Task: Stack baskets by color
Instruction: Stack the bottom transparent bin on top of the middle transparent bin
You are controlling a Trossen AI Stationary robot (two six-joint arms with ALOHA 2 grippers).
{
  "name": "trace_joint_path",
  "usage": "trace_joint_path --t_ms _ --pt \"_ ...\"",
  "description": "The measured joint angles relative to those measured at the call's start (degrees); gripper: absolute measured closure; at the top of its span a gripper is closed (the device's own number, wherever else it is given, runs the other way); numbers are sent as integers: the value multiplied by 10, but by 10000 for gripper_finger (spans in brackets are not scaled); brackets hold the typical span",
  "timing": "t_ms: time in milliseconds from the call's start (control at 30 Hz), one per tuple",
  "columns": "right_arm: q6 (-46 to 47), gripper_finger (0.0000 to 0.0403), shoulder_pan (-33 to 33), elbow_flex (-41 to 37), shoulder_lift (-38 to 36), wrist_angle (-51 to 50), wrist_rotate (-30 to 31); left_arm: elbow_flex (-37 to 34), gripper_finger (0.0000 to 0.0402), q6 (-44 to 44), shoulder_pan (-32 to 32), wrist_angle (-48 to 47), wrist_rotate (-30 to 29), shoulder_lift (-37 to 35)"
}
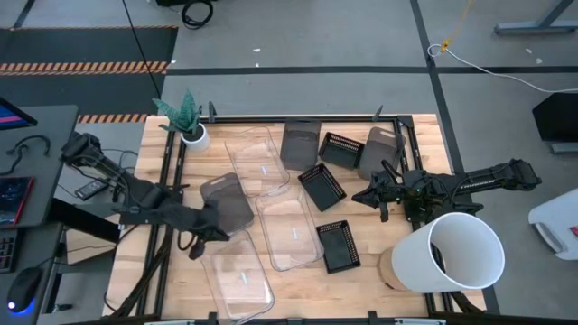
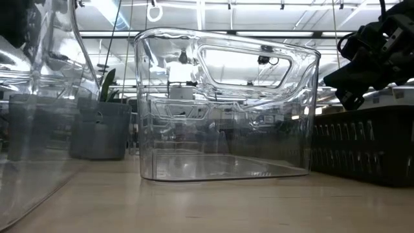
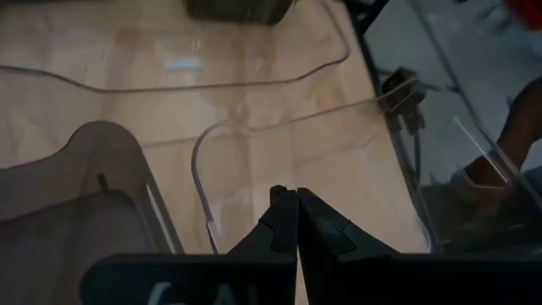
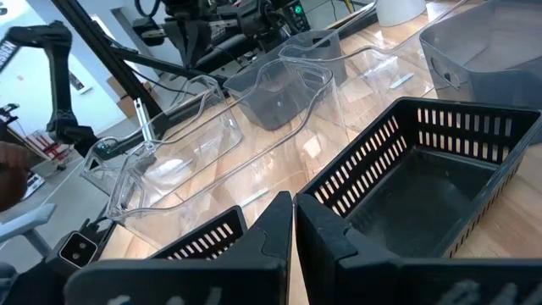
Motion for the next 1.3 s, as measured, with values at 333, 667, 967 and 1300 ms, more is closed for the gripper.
trace_joint_path --t_ms 333,667,967,1300 --pt "0 380 0 0 0 1 0 158 398 -90 -41 -104 -35 142" --pt "0 380 0 0 0 5 0 283 397 -121 -70 -154 -70 283" --pt "0 380 0 0 0 5 0 289 384 -85 -26 -144 -69 327" --pt "0 380 0 0 0 4 0 380 375 -192 -24 -374 -64 327"
